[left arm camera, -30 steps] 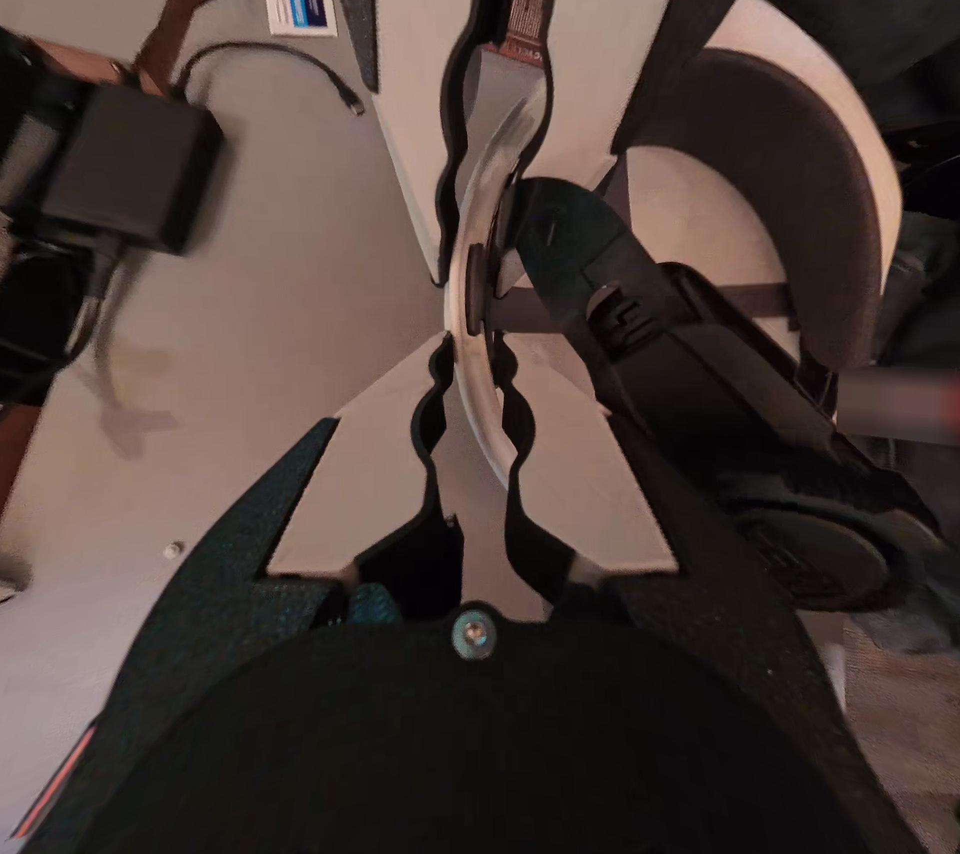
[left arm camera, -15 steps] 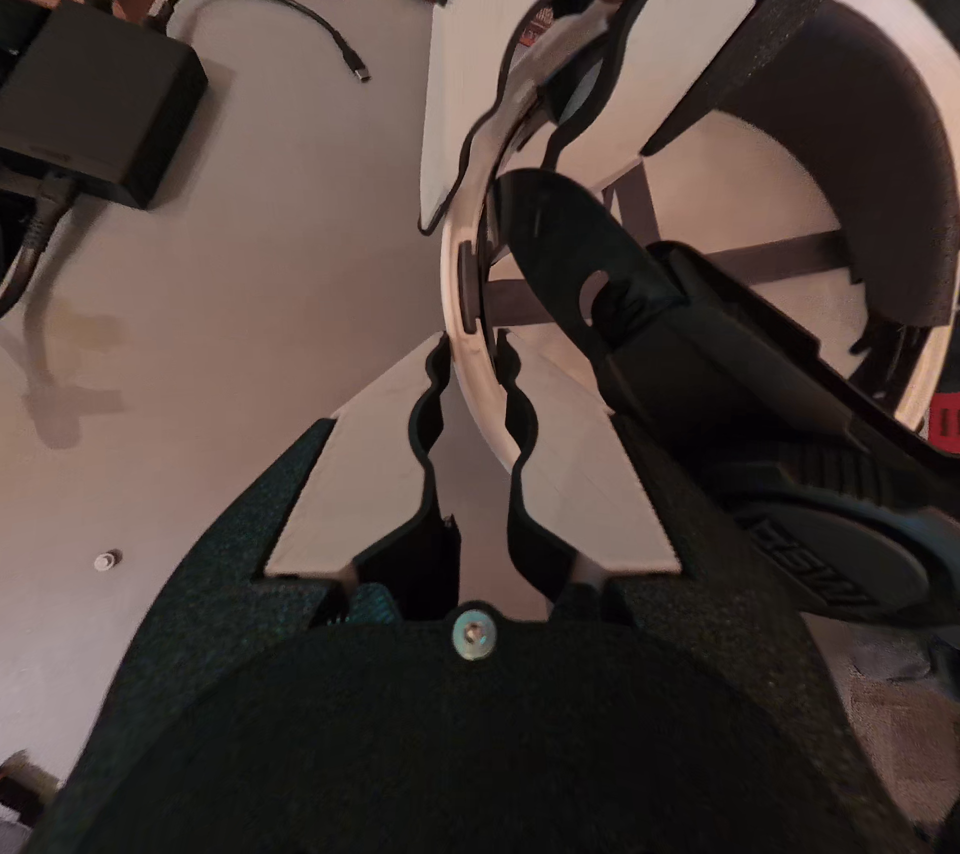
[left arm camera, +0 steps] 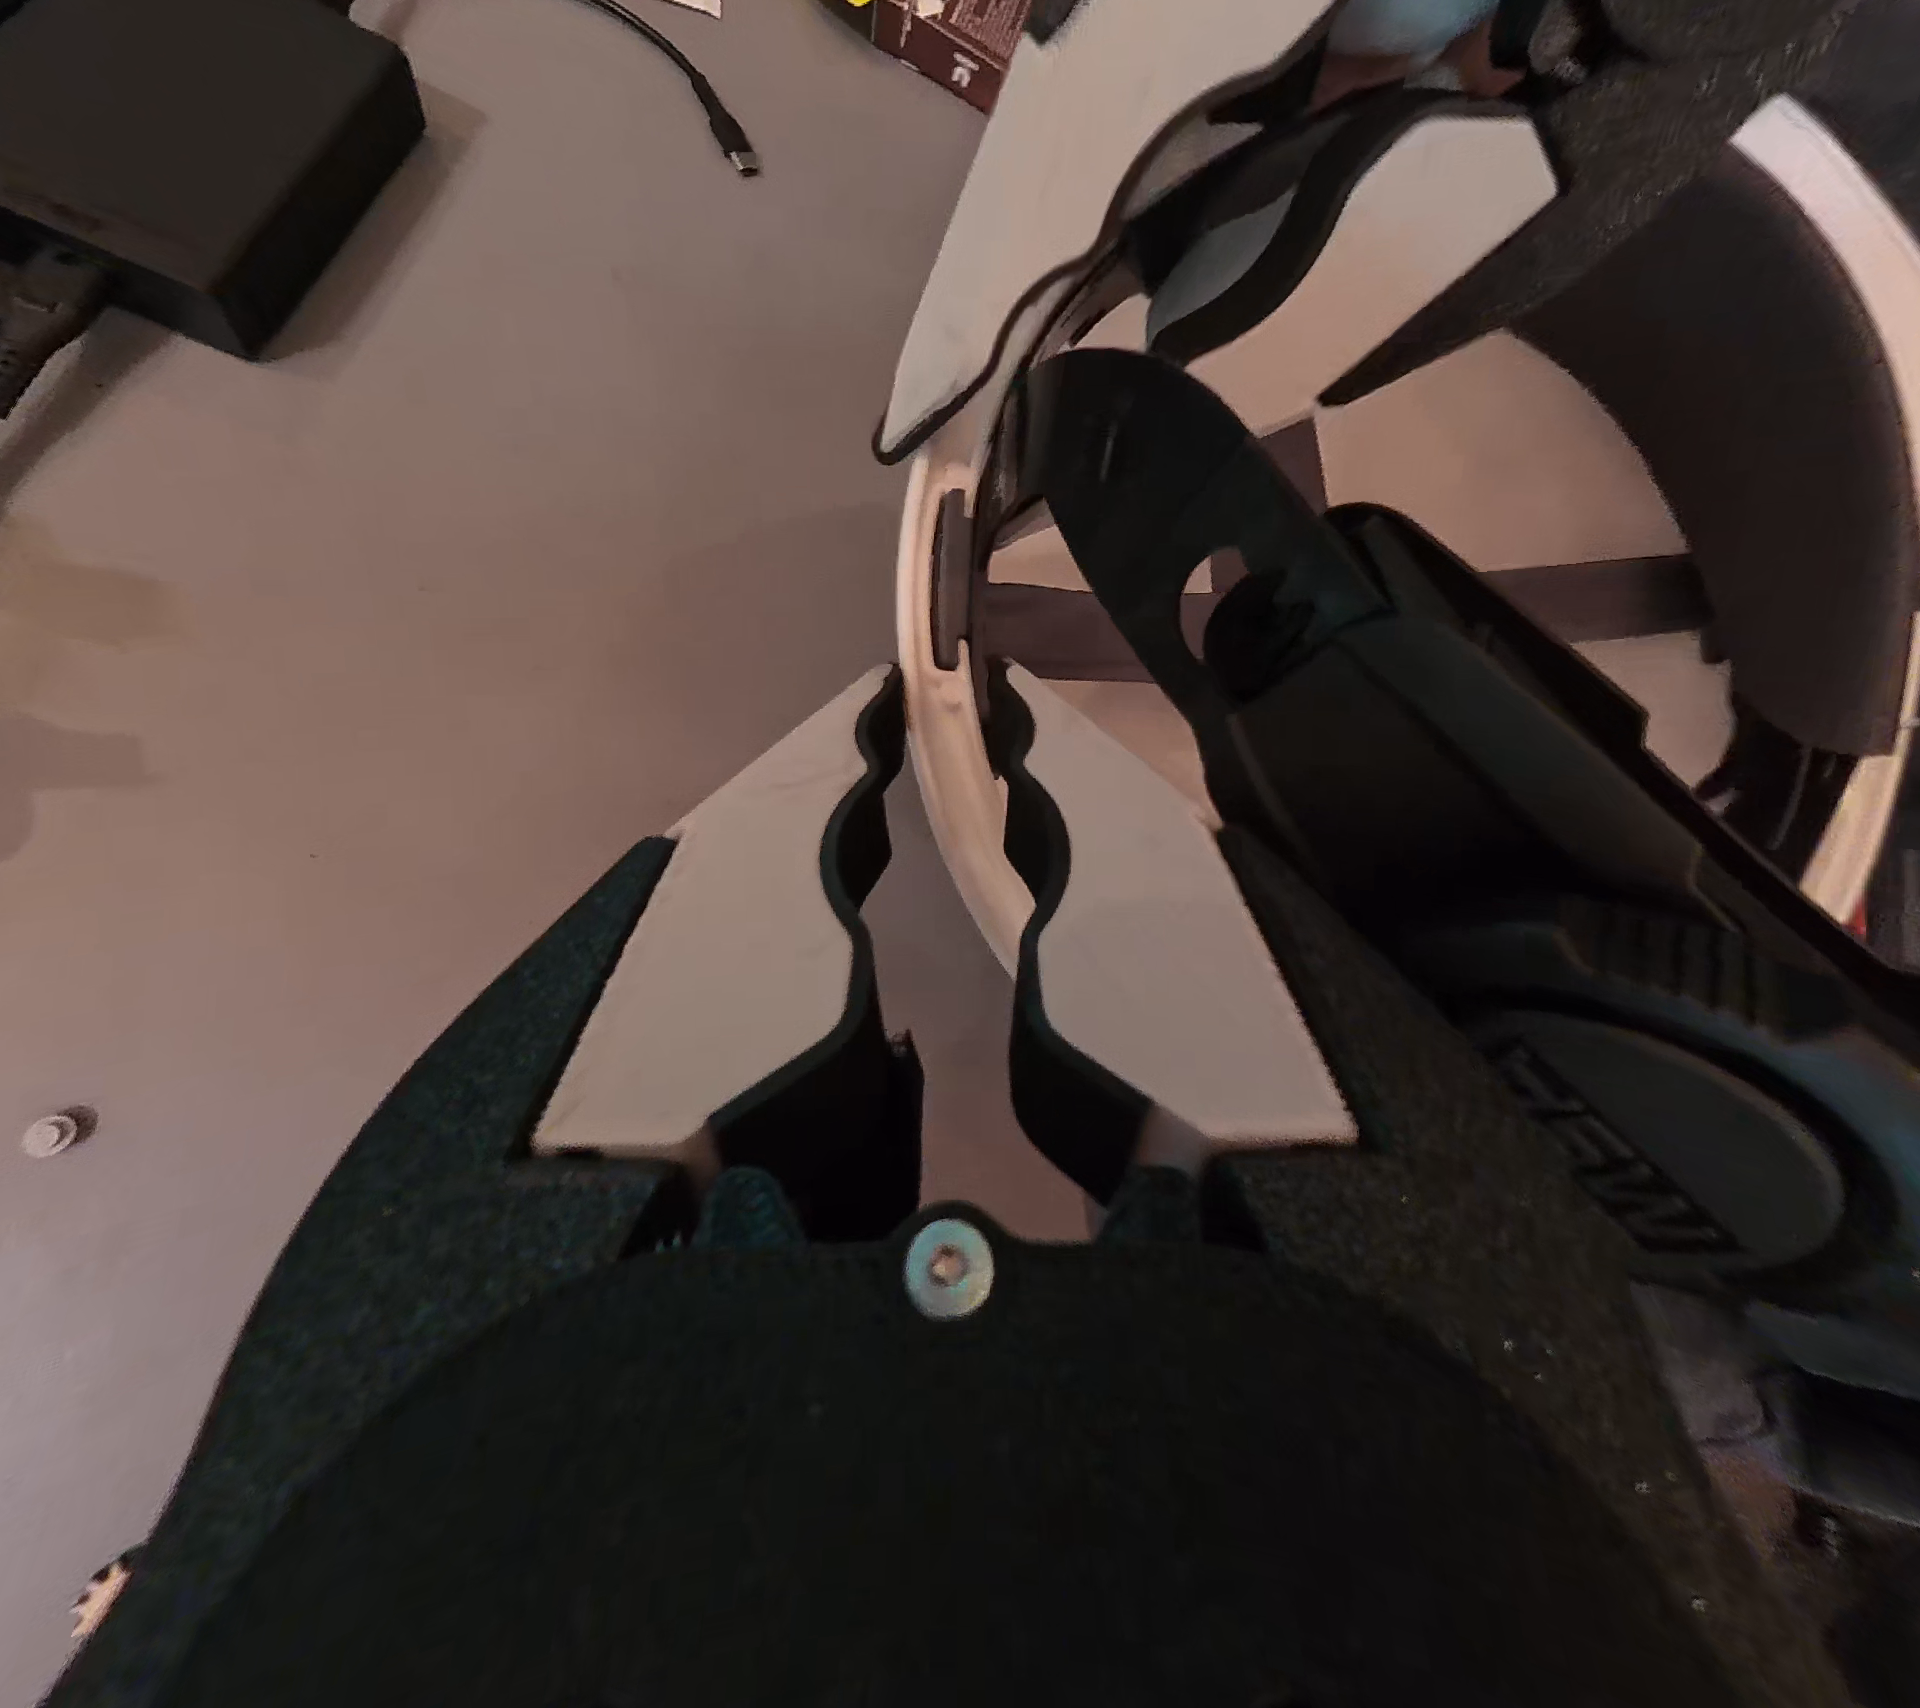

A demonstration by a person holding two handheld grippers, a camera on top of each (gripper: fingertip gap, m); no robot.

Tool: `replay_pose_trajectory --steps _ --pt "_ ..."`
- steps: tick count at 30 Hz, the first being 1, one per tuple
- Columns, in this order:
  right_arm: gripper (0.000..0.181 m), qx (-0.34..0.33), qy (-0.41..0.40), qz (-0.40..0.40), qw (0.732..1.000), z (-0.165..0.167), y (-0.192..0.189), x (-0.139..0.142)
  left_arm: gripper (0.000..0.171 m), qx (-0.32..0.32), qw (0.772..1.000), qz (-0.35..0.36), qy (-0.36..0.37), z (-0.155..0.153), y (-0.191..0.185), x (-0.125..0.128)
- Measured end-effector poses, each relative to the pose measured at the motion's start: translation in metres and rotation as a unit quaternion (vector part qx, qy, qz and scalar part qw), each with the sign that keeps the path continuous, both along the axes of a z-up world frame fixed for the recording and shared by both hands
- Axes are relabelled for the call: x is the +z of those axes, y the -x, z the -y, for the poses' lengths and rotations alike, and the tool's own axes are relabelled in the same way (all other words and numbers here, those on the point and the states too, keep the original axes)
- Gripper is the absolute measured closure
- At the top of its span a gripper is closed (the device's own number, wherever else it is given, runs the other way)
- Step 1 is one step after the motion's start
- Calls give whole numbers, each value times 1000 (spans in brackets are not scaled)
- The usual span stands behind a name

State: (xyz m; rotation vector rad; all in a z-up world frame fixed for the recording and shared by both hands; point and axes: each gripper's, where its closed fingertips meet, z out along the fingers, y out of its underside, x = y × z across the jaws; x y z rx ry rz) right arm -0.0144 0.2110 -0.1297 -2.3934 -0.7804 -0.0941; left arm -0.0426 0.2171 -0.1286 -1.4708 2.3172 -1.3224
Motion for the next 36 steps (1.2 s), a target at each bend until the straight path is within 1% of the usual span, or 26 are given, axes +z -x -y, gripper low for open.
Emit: replay_pose_trajectory --steps 1,3,5,7,9,10,12,13,15,17,18,21,23,24,26,27,28,30,31,32,34,36 --pt "159 -10 2 -19 1000 3 2 3 157 -7 1000 3 -5 2 2 3" --pt "158 -8 -13 -19 1000 9 5 10 155 -12 1000 14 -17 8 5 9" --pt "159 -17 -27 -31 999 16 9 19 153 -14 1000 23 -12 14 10 19" --pt "159 -35 -38 -19 998 27 6 25 139 7 999 43 -22 10 15 30" --pt "160 -56 -59 -5 997 41 1 33 140 48 996 74 -26 -2 24 45" --pt "161 -61 -80 -9 995 48 2 39 140 73 993 93 -15 -9 31 55" --pt "163 -82 -135 -39 987 61 3 55 139 132 982 132 37 -18 50 73" --pt "164 -94 -166 -52 980 67 2 63 135 155 973 153 76 -16 62 82" --pt "164 -118 -226 -40 966 80 -2 76 119 197 950 193 144 -6 89 91" --pt "164 -146 -266 -7 953 91 -6 84 97 229 928 221 193 20 114 88" --pt "165 -157 -285 10 945 95 -6 89 88 243 921 227 201 35 122 80" --pt "165 -176 -324 50 928 106 -2 96 74 309 913 203 171 73 127 41" --pt "165 -182 -343 63 919 111 6 99 73 347 906 194 144 85 124 22" --pt "165 -184 -350 74 915 114 9 101 73 363 900 199 140 88 124 20" --pt "165 -185 -362 97 909 121 17 103 75 378 886 226 147 94 125 32" --pt "165 -184 -367 108 905 124 21 104 76 373 883 243 150 99 128 42" --pt "165 -184 -372 116 902 128 25 104 81 364 883 259 147 104 132 53" --pt "165 -179 -382 128 898 134 32 106 87 348 885 278 138 112 143 71" --pt "165 -175 -385 133 896 135 35 106 92 334 888 283 138 116 149 79" --pt "165 -170 -388 138 896 136 39 107 97 317 893 286 142 122 155 85" --pt "165 -144 -388 146 899 136 50 107 100 282 903 287 149 134 167 94" --pt "165 -121 -381 153 904 136 59 108 108 268 905 300 138 138 176 97"
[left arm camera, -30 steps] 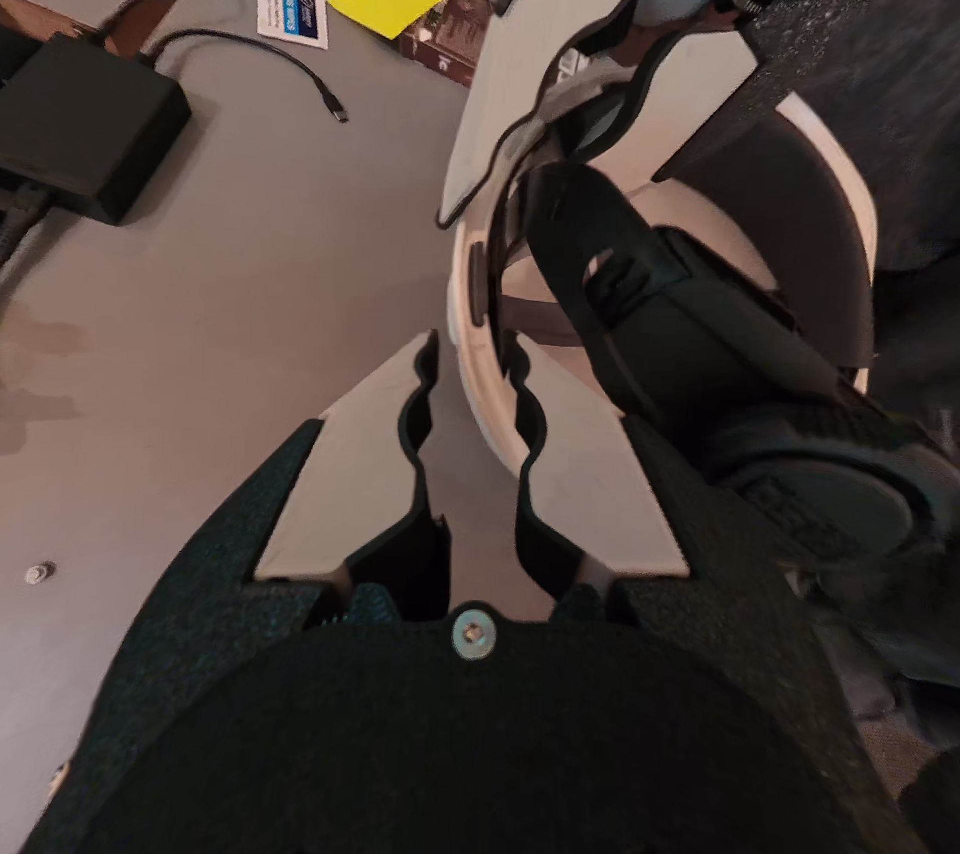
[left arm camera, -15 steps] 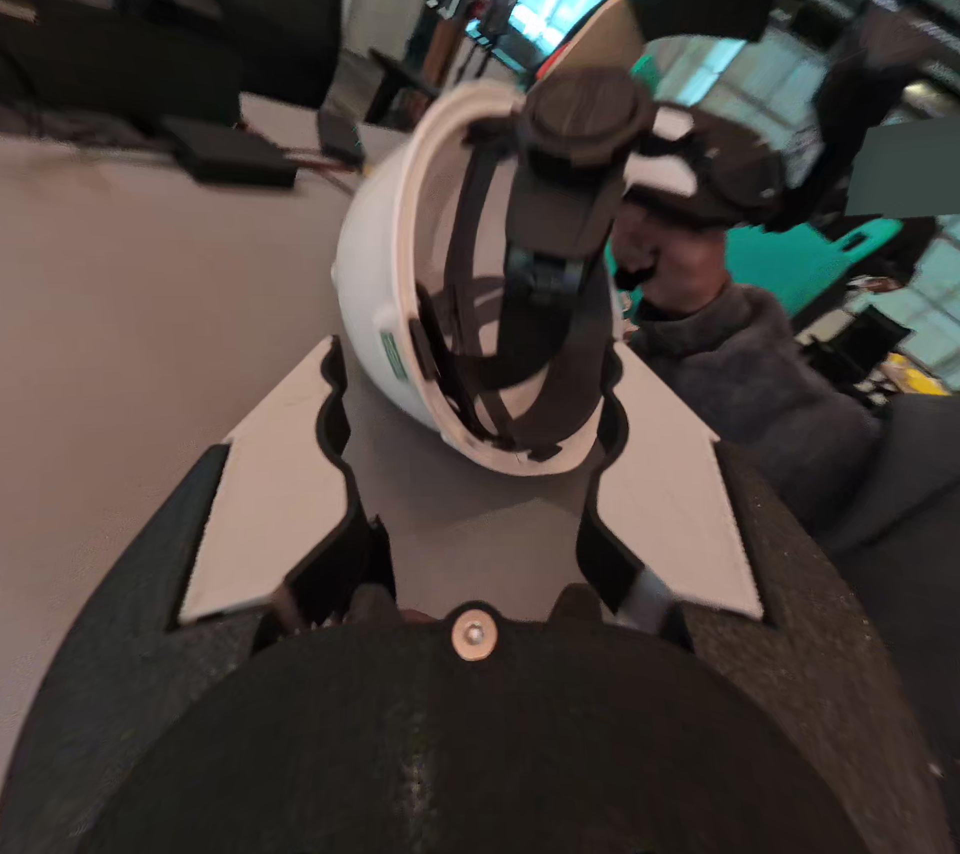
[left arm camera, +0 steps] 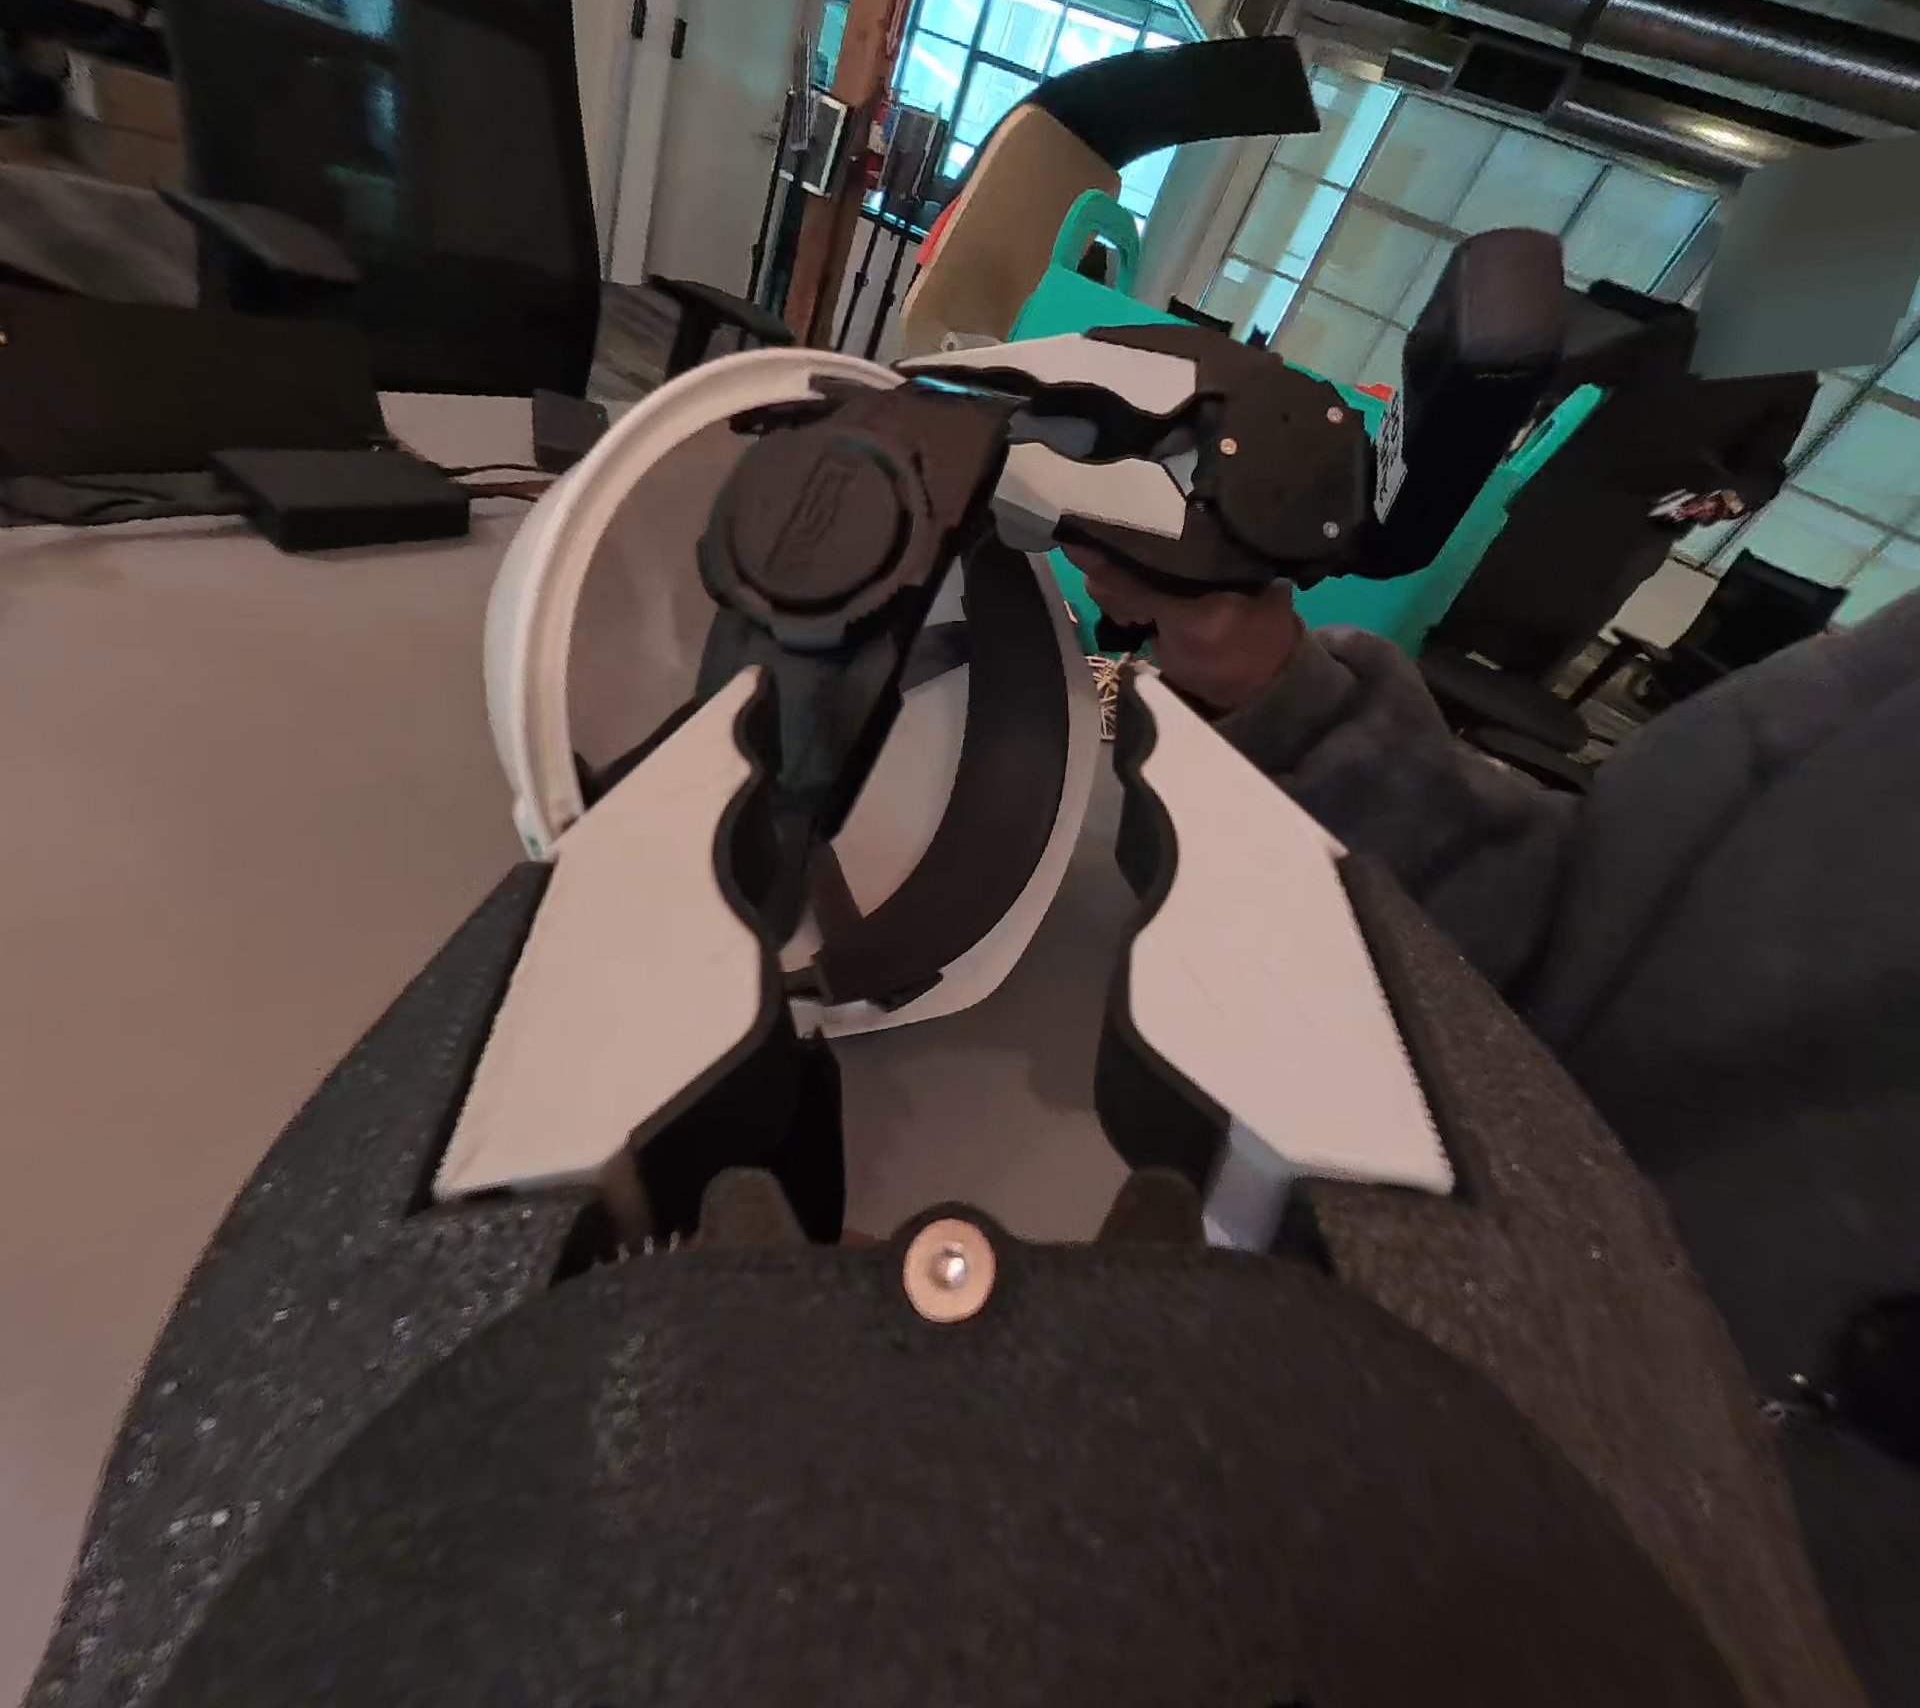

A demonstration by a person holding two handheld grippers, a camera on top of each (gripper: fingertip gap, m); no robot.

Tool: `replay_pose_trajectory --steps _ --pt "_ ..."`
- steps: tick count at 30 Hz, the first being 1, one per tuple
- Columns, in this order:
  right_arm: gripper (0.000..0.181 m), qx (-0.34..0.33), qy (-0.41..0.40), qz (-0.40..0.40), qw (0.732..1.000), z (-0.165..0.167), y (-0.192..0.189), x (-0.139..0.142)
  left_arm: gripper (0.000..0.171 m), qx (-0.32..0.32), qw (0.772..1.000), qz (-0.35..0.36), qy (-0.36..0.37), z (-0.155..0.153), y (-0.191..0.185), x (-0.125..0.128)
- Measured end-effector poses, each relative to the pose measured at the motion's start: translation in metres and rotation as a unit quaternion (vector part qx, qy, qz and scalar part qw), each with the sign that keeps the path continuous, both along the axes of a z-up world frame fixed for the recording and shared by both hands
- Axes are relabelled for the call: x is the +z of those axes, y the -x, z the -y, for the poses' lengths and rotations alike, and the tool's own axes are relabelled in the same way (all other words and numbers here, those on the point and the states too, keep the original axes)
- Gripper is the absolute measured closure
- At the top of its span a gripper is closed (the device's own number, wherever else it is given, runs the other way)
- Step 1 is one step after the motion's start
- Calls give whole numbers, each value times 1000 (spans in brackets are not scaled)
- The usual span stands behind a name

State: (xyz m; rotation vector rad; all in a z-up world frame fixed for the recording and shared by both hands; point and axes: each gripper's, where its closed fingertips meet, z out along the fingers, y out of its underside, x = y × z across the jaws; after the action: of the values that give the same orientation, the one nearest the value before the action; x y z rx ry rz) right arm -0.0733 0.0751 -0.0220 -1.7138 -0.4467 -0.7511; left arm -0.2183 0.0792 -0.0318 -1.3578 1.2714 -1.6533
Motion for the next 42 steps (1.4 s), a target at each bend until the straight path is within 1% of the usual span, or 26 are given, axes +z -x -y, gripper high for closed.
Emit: replay_pose_trajectory --steps 4,10,13,15,17,19,21,22,24,26,29,31,32,33,34,36,39,40,41,42 --pt "165 28 27 14 999 1 7 0 107 24 999 11 -21 -2 7 -3" --pt "166 36 68 -2 997 7 -3 -2 106 55 995 71 -34 4 17 2" --pt "166 33 81 -5 996 8 -4 -2 106 70 989 106 -78 3 19 5" --pt "165 28 85 -1 996 8 -2 -2 107 68 987 110 -91 3 22 5" --pt "165 22 85 4 996 7 0 -2 108 32 992 103 -71 8 26 3" --pt "165 14 83 10 996 6 2 -2 108 3 995 77 -58 7 31 -5" --pt "165 9 78 10 997 4 4 -1 108 -17 995 42 -84 -1 35 -16" --pt "165 7 76 10 997 3 6 -1 108 -42 993 18 -105 -2 39 -21" --pt "165 6 74 18 997 1 9 -1 110 -91 984 -23 -155 -8 46 -26" --pt "165 4 77 32 996 0 11 -1 111 -133 970 -51 -197 -19 48 -25" --pt "165 3 81 49 996 1 14 0 108 -195 941 -98 -260 -34 39 -30" --pt "165 3 80 47 996 1 14 0 105 -230 928 -108 -275 -38 28 -28" --pt "165 2 79 46 996 1 14 0 100 -248 926 -97 -267 -35 23 -22" --pt "165 1 78 47 996 1 13 0 102 -267 926 -80 -253 -30 18 -12" --pt "165 0 78 49 996 1 13 0 107 -279 926 -64 -246 -26 14 -3" --pt "165 -2 76 49 996 1 12 0 109 -283 923 -49 -256 -22 6 7" --pt "165 -4 74 44 996 0 10 0 108 -301 909 -71 -278 -12 3 1" --pt "165 -3 73 44 996 0 10 0 108 -292 909 -75 -287 -12 -1 -1" --pt "165 -5 72 46 996 1 8 0 113 -274 912 -75 -296 -14 -7 -1" --pt "166 -7 71 48 996 2 7 0 124 -259 916 -71 -299 -16 -12 1"
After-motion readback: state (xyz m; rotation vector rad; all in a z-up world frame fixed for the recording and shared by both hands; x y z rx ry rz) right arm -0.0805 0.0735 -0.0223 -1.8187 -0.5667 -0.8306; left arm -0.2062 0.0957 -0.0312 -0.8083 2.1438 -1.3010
